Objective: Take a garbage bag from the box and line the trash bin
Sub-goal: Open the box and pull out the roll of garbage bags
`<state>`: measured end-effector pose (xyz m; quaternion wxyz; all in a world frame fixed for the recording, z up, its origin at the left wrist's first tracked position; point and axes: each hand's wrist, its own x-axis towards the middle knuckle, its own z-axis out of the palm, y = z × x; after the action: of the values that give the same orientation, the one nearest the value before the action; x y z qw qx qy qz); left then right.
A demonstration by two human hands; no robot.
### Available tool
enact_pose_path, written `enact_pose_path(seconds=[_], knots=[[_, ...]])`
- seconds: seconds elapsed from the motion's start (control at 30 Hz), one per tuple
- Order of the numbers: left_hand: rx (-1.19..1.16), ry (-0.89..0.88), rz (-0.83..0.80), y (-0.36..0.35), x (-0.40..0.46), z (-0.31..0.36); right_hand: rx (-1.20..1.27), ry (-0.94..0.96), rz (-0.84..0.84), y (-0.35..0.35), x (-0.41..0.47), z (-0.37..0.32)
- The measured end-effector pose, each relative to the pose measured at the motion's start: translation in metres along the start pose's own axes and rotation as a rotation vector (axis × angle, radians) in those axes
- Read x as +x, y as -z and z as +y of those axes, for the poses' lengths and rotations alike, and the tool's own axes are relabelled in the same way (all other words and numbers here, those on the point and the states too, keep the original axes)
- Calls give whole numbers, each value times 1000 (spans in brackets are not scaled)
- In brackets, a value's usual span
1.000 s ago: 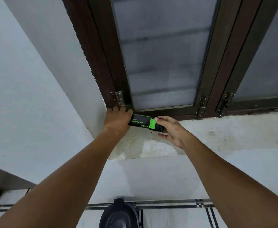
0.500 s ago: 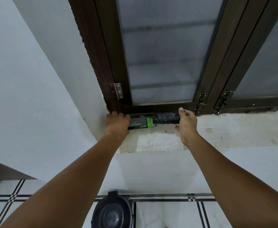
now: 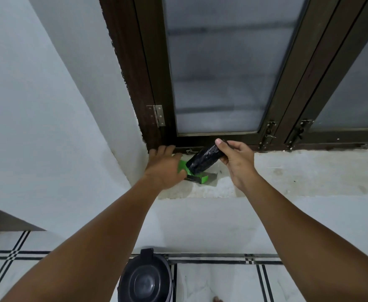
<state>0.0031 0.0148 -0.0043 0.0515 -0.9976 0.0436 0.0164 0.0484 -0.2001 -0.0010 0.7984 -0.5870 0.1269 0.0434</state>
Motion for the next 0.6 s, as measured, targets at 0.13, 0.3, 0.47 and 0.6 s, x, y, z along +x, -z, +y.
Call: enact_pose_path(seconds=[0.13,0.3,0.47,0.6], knots=[[-15,-6,-65,4,0,3,9,17,-40,-13,-3,0],[6,44,44,2,-4,2,-3,21,-85,-23,-7,-4],[-783,329,224,10,-2,6,-52,14,-94,-26,-8,-5],[-1497,297,-199,43,1,19,-62,22,-89,-35,-13,-9]])
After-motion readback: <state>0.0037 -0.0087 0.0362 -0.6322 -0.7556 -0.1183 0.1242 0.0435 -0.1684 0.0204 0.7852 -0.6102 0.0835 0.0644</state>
